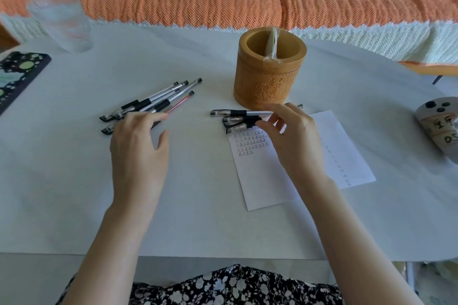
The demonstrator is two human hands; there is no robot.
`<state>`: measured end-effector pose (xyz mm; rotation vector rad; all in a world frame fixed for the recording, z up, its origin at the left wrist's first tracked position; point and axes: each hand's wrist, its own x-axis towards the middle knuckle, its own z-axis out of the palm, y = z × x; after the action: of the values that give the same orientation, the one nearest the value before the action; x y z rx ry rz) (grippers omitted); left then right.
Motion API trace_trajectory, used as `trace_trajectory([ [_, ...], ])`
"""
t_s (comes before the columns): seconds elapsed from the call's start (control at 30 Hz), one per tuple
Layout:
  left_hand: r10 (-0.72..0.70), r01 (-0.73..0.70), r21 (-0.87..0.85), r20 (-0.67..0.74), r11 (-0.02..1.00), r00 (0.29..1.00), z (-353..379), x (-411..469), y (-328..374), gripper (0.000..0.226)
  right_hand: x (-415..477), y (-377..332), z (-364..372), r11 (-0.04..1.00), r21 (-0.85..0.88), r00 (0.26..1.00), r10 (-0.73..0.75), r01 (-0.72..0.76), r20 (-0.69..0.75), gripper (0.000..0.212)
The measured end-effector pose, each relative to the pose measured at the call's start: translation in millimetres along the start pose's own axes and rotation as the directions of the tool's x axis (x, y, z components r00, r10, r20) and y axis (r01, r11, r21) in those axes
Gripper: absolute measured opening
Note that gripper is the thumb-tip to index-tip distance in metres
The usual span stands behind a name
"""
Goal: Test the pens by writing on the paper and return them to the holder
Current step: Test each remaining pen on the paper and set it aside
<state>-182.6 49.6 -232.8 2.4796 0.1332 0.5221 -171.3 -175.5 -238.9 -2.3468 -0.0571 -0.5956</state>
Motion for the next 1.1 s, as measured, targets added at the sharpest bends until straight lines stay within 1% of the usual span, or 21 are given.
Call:
trace_trajectory([
  [0.07,-0.023,0.023,0.032,0.005,0.999,1.000,0,0,-3,0.029,-2,-1,1,1.000,-0.003,1.000,0.013,-0.013,-0.015,0.014],
  [0.2,-0.065,0.065,0.055,0.012,0.996,0.998,0,-1,-6,0.029,-4,-1,-1,0.995,0.064,0.997,0.078,-0.077,-0.005,0.011],
  [0.27,-0.066,0.066,0.063,0.003,0.996,0.998,0,-1,-7,0.027,-5,-1,-2,0.991,0.084,0.995,0.103,-0.104,0.008,0.010],
  [0.47,-0.063,0.063,0.033,-0.015,0.997,0.998,1,1,-10,0.016,-7,0,-6,0.986,0.124,0.993,0.108,-0.113,0.046,0.013],
  [0.57,-0.086,0.086,-0.021,-0.030,0.996,0.996,-1,-1,-8,0.014,-9,-3,-8,0.983,0.144,0.993,0.113,-0.118,0.044,0.011],
  [0.63,-0.063,0.058,-0.088,-0.051,0.994,0.997,-4,-2,-3,0.016,-10,-6,-9,0.977,0.166,0.991,0.129,-0.135,0.048,0.010],
  [0.7,-0.014,-0.004,-0.194,-0.093,0.981,0.996,-9,-3,7,0.019,-11,-10,-10,0.960,0.219,0.984,0.168,-0.177,0.060,0.010],
  [0.77,0.019,-0.053,-0.338,-0.101,0.940,0.995,-13,-5,18,0.019,-11,-15,-12,0.925,0.293,0.971,0.224,-0.240,0.088,0.011],
  [0.8,0.038,-0.063,-0.412,-0.070,0.909,0.997,-14,-6,23,0.020,-11,-17,-13,0.902,0.334,0.962,0.249,-0.273,0.113,0.013],
  [0.87,0.100,-0.063,-0.516,0.044,0.854,0.994,-12,-9,33,0.021,-10,-21,-14,0.851,0.416,0.946,0.268,-0.320,0.180,0.020],
  [0.97,0.193,-0.036,-0.601,0.198,0.798,0.961,-5,-17,44,0.018,-10,-28,-17,0.745,0.557,0.925,0.225,-0.366,0.307,0.038],
  [1.03,0.228,-0.019,-0.628,0.254,0.778,0.940,-2,-22,50,0.016,-11,-31,-19,0.675,0.635,0.916,0.169,-0.377,0.364,0.037],
  [1.1,0.248,-0.007,-0.615,0.307,0.788,0.919,0,-25,53,0.017,-11,-33,-20,0.603,0.702,0.912,0.112,-0.378,0.395,0.027],
])
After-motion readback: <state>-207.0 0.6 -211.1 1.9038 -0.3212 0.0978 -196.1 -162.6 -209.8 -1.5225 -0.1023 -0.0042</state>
